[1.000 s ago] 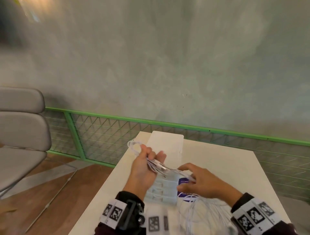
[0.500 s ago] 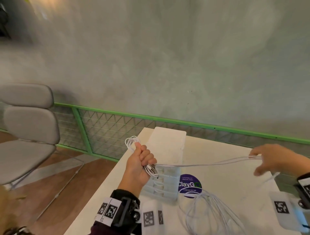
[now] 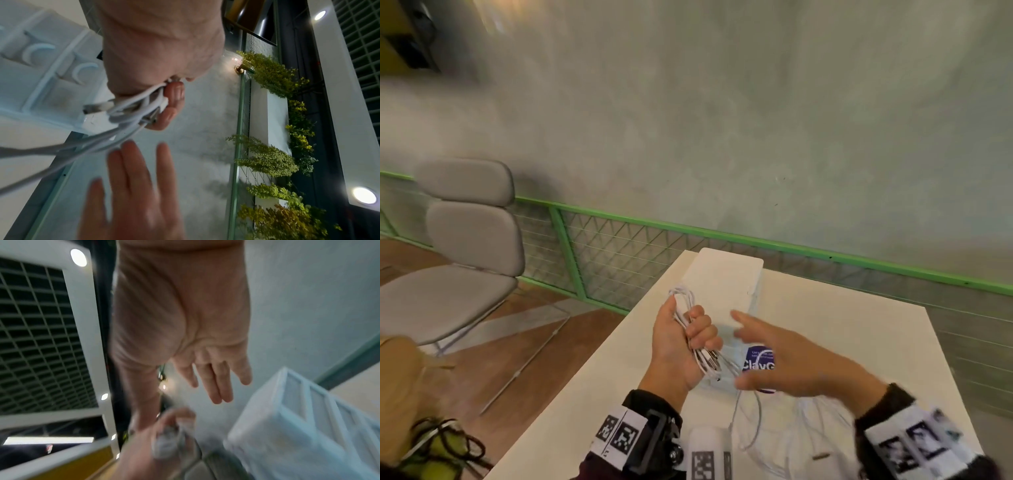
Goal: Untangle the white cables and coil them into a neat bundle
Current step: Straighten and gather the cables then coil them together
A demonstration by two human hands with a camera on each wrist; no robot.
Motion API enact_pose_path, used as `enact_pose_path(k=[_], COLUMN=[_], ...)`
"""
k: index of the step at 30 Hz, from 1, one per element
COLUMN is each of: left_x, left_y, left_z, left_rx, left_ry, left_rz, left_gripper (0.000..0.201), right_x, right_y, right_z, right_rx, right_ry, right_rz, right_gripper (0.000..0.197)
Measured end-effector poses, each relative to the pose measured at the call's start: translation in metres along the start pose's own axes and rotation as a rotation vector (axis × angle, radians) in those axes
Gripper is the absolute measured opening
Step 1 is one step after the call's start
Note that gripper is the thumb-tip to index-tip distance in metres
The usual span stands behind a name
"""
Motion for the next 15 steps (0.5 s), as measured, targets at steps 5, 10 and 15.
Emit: enact_pose_path(k=[5, 10, 15], left_x=[-0.008, -0.022, -0.022], left_y=[0.010, 0.016, 0.013], left_z=[-0.005, -0.011, -0.020], left_rx=[0.077, 0.149, 0.101], left_ry=[0.048, 0.140, 0.156], left_rz=[0.091, -0.036, -0.048], left_gripper=[0.052, 0.048, 0.044], right_x=[0.037, 0.038, 0.063], right_y=[0.022, 0.043, 0.022], right_z=[-0.017, -0.001, -0.001], right_rx=[-0.024, 0.059, 0.107], right_ry=[0.049, 0.038, -0.141], right_rz=[-0.390, 0.051, 0.578], right_gripper=[0.018, 0.032, 0.058])
Point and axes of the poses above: each hand's wrist, its own z-axis away from the middle knuckle, its own x-axis out of the palm, y = z × x, the point moved 7 cm from there along -z, towards the middle knuckle, and after that the axes turned 4 degrees about -z, right-handed, at the moved point
